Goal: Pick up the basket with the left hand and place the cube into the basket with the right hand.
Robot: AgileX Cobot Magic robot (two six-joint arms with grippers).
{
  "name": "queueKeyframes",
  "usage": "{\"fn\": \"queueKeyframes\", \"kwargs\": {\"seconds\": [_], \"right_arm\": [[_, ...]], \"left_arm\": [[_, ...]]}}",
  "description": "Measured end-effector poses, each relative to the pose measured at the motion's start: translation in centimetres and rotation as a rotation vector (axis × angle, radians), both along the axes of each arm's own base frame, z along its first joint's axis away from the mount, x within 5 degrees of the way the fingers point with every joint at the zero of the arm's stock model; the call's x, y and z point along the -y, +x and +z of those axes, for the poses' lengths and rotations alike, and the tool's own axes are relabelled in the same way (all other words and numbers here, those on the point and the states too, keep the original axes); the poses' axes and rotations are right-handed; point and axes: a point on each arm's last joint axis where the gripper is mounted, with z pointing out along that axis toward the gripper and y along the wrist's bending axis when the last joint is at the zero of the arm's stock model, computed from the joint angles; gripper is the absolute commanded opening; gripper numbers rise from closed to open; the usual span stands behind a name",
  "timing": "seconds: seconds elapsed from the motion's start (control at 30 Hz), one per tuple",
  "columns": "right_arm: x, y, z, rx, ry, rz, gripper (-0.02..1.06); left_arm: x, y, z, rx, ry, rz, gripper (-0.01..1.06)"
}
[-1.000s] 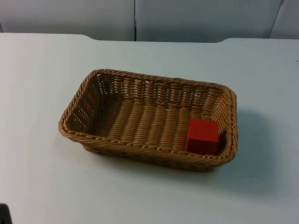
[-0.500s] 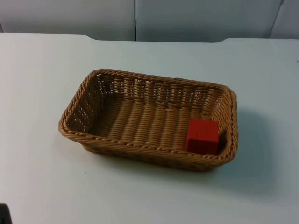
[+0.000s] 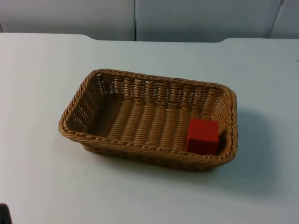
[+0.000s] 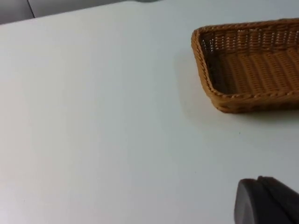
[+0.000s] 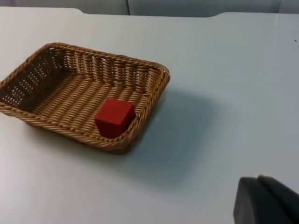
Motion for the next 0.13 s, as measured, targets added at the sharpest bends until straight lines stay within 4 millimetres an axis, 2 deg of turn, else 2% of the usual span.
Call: {"fn": "queueKeyframes", "kwargs": {"seconds": [0.13], "right_arm": [[-0.04, -0.01, 0.0, -0.001, 0.004, 0.003, 0.0]], "left_arm": [[0.07, 0.5, -0.08, 0.037, -0.009, 0.005, 0.0]]}}
